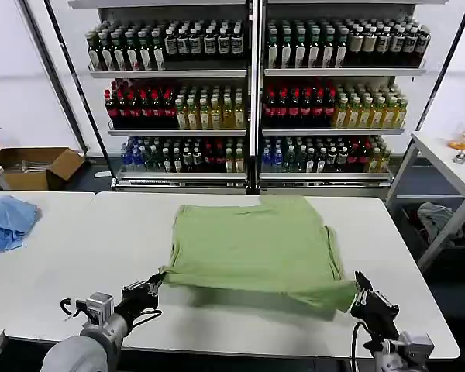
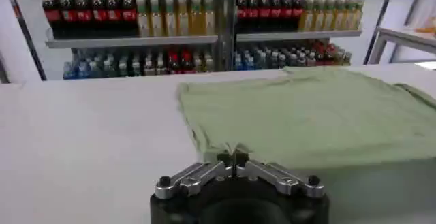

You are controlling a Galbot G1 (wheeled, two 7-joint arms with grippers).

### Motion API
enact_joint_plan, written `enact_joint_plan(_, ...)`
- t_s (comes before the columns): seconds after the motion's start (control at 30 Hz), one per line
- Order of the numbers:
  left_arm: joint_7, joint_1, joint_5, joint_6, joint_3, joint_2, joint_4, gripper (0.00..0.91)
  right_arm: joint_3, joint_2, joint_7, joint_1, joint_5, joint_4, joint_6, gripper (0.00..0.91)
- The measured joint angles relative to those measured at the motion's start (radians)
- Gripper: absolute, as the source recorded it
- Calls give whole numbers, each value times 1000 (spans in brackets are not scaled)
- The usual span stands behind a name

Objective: Fold and organize the clothes.

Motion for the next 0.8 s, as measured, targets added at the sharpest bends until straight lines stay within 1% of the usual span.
enact_joint_plan(0.23,13,-109,31,-5,54,-27,115,60,-76,-14,-7,163,-13,-154,4,0)
enact_joint_plan(0.3,18,-139,43,-5,69,-35,148,50,-97,-15,-10,200,-20,-192,7,0)
enact_joint_plan(0.57,27,-231,95,-13,127,-67,264,50,-167,-15,-28,324,-72,-328,29,0)
enact_joint_plan(0.63,29,-248,102,-16,137,-73,286,91,-174,-14,-32,344,-86,-357,33,0)
enact_joint_plan(0.67,29,-255,105,-18,141,-76,294,171,-176,-14,-32,350,-93,-368,33,0)
enact_joint_plan(0.7,29,-262,107,-19,144,-79,301,403,-179,-13,-32,356,-101,-380,33,0)
enact_joint_plan(0.73,30,-267,109,-19,147,-81,307,595,-181,-13,-32,362,-106,-388,32,0)
enact_joint_plan(0.77,30,-272,111,-20,151,-82,312,887,-182,-13,-33,367,-111,-394,31,131)
enact_joint_plan(0.8,31,-276,113,-20,155,-83,316,907,-184,-14,-35,370,-115,-399,28,877)
